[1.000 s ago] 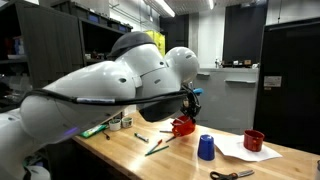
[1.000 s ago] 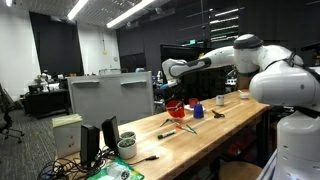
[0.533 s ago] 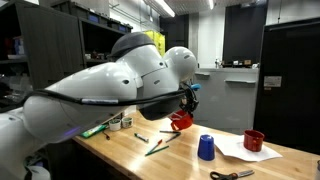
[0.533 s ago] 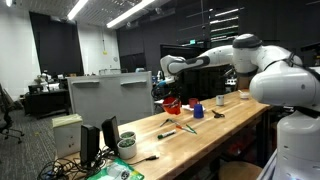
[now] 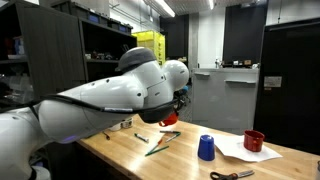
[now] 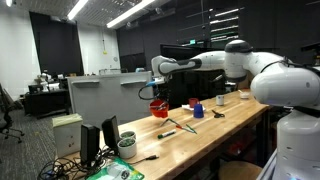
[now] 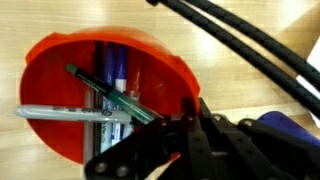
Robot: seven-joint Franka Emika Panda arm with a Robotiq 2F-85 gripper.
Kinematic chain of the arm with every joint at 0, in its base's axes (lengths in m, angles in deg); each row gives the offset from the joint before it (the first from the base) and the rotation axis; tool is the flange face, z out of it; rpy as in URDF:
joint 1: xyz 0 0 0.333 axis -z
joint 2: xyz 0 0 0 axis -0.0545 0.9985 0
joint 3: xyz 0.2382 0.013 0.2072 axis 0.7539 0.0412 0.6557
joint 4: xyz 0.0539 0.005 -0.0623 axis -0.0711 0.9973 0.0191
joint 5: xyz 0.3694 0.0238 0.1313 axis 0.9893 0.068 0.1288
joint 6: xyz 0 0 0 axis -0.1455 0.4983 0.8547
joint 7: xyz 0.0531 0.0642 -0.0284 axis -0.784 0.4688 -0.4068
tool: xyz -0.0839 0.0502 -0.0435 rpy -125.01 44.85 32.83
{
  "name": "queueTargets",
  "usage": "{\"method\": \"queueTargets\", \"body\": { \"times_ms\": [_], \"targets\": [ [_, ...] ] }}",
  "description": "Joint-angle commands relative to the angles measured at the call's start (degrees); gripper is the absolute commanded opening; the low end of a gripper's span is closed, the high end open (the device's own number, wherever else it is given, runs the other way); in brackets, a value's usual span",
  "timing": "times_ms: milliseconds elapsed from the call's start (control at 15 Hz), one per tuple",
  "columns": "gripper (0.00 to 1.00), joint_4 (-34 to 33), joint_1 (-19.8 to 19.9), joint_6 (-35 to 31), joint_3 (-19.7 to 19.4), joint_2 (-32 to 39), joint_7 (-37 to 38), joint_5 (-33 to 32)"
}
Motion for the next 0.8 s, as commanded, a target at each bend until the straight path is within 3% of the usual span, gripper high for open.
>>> {"method": "queueTargets", "body": {
  "times_ms": [0,267,733],
  "targets": [
    [0.01,-3.3,-4.5,1.8,3.3,5.4,0.0,-1.1],
    [0.01,-4.8,-8.6,3.4,5.1,9.6,0.0,-1.5],
    [0.01,-7.4,-11.0,8.1,9.1,15.8,0.0,-1.9]
  ]
}}
